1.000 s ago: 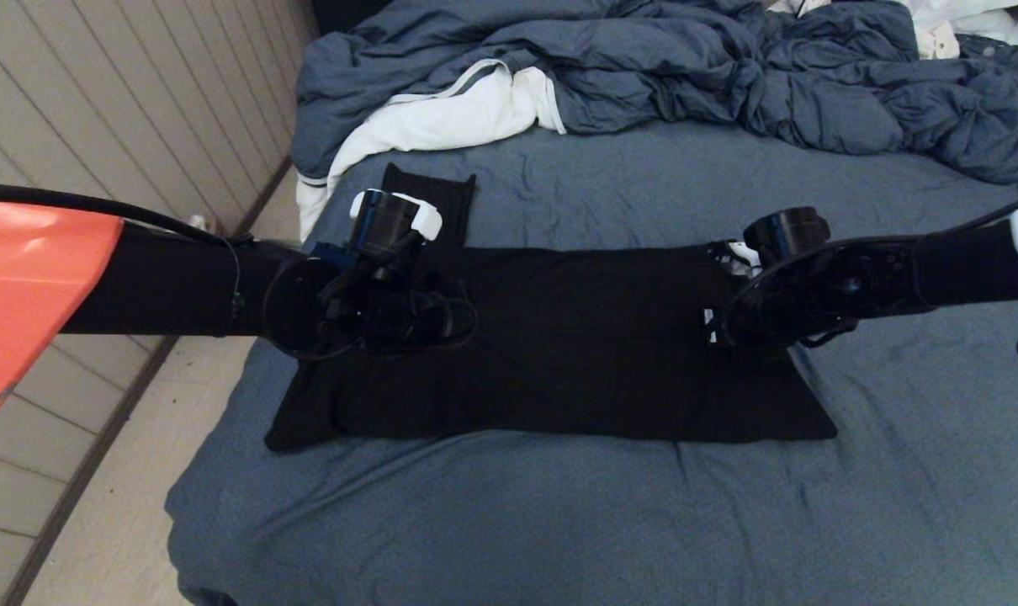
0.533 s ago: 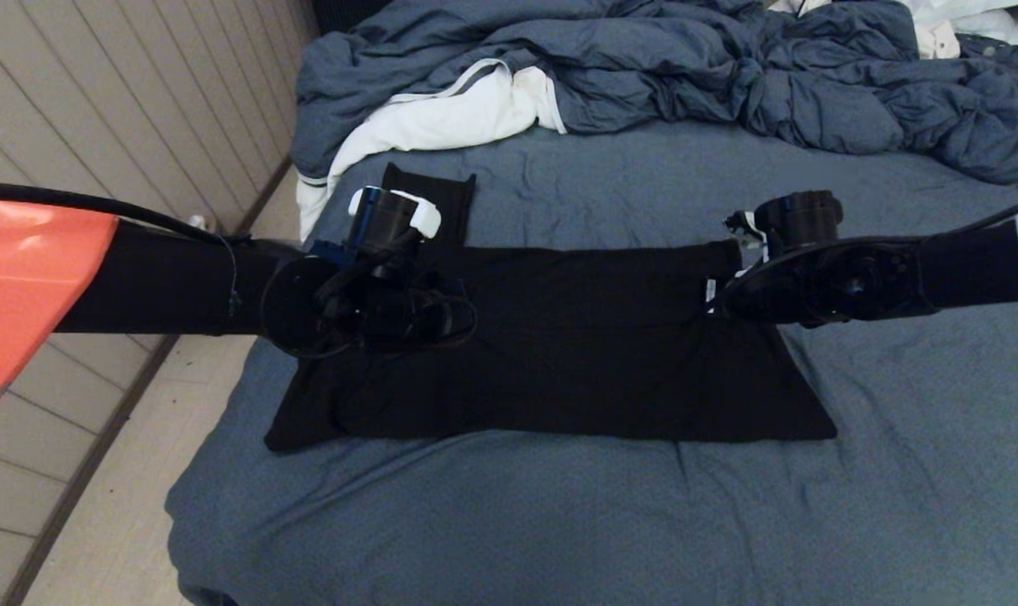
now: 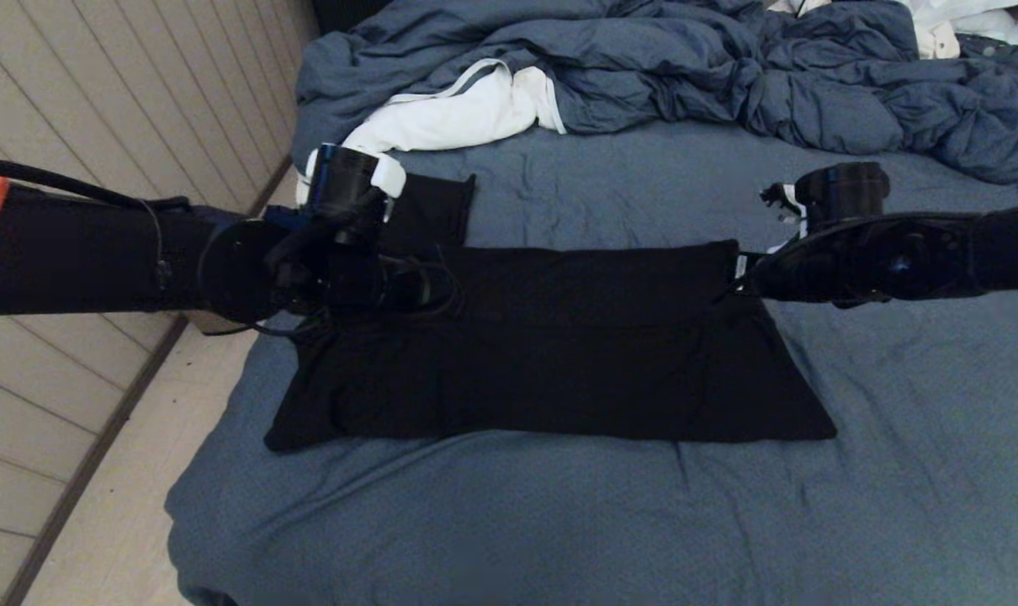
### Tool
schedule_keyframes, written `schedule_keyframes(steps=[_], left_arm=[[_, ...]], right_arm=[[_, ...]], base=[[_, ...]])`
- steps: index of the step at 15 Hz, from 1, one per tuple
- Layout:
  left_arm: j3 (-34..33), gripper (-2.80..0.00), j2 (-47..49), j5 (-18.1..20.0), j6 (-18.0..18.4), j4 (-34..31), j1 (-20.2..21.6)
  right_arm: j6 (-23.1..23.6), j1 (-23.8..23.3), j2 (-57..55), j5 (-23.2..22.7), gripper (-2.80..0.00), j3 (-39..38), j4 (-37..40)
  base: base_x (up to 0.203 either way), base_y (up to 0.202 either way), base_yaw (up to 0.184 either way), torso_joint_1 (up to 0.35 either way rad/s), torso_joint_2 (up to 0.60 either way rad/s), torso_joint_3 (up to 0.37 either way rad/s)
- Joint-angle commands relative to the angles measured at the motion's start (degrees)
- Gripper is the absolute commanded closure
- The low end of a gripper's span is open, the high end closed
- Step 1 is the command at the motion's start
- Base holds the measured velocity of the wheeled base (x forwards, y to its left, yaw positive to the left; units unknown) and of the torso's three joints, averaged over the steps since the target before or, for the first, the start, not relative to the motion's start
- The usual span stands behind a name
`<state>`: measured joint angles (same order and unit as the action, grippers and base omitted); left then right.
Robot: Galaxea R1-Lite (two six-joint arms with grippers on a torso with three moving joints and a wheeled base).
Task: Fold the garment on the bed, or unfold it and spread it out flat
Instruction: Fold the black T-shirt
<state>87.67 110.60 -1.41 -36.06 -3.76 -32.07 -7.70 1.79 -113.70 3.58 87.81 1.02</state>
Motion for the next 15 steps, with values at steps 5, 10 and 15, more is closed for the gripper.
schedule_keyframes(steps=[5, 10, 15], left_arm=[[1.56, 0.00, -5.02, 2.58, 0.48, -4.85, 5.96], [-4.11, 0.00, -9.66, 21.73, 0.11, -11.66, 15.92], [-14.84, 0.00, -10.79, 33.74, 1.60, -9.46, 23.98]], right_arm=[[-3.36, -5.88, 2.76, -18.22, 0.00, 7.90, 17.13], [-3.37, -14.12, 1.23, -37.71, 0.00, 15.09, 36.04], [3.67, -21.69, 1.59, -50.78, 0.00, 5.20, 39.00]], base=[[0.000, 0.000, 0.000, 0.000, 0.00, 0.000], [0.000, 0.000, 0.000, 0.000, 0.00, 0.000], [0.000, 0.000, 0.000, 0.000, 0.00, 0.000]])
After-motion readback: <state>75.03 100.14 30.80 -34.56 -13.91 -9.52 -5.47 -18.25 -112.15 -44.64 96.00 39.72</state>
